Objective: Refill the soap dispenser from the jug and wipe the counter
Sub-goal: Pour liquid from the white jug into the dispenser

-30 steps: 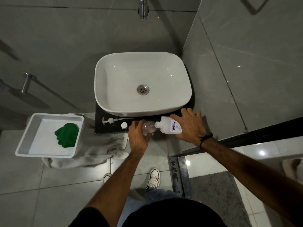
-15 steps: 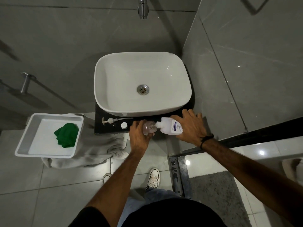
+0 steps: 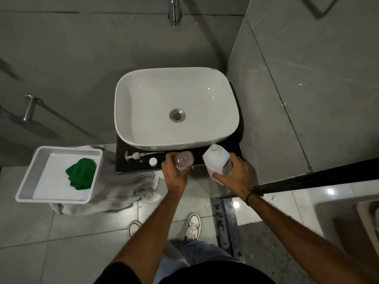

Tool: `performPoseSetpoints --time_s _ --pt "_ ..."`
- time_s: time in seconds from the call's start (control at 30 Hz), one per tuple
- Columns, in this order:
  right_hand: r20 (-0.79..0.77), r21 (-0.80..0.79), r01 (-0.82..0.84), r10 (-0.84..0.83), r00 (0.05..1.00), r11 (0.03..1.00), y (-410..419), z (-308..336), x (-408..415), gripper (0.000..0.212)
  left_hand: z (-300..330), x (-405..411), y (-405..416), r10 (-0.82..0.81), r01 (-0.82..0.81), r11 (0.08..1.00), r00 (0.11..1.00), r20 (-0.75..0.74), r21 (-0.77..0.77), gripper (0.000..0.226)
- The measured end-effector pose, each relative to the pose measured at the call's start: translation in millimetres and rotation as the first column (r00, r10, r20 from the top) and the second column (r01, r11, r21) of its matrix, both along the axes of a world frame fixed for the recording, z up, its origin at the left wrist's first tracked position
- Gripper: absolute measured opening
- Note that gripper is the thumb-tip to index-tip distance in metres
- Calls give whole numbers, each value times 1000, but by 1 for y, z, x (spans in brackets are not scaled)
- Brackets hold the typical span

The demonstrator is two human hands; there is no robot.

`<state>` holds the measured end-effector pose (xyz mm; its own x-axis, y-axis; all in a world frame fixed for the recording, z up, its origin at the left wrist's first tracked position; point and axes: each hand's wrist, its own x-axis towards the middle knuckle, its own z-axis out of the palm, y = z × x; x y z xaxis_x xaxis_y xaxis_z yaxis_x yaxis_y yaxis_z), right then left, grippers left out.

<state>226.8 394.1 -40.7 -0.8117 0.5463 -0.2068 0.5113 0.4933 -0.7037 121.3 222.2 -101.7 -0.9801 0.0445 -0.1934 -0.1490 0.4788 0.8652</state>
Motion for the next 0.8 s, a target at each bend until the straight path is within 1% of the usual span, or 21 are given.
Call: performPoseSetpoints --time_s 0.07,0.2,0.3,0.4,0.57,0.67,0.73,0.8 --pt "-8 -44 46 -46 999 998 0 -8 4 72 -1 -3 4 25 -25 1000 999 -21 12 70" --pt "18 -100 68 -67 998 993 -1 -20 9 78 0 -2 13 72 -68 996 993 -94 50 78" --pt "22 -133 84 -82 996 987 -1 -26 12 77 1 2 15 130 -120 987 988 -83 110 78" --pt "17 -153 114 -113 994 982 -1 -31 14 75 2 3 14 118 -107 987 989 -86 120 74" --pt "34 -199 159 -155 987 967 -2 -38 16 77 8 5 10 34 -29 998 995 -90 51 74" --pt "51 -200 167 -160 986 965 -3 -41 17 76 11 9 7 -12 11 1000 997 -77 -21 76" --pt "62 -202 172 -163 985 964 -4 -43 18 78 13 15 0 -17 9 994 997 -73 -108 71" --pt "72 -205 171 -160 985 964 -6 -44 20 81 13 19 -13 10 -36 966 995 -102 -256 64"
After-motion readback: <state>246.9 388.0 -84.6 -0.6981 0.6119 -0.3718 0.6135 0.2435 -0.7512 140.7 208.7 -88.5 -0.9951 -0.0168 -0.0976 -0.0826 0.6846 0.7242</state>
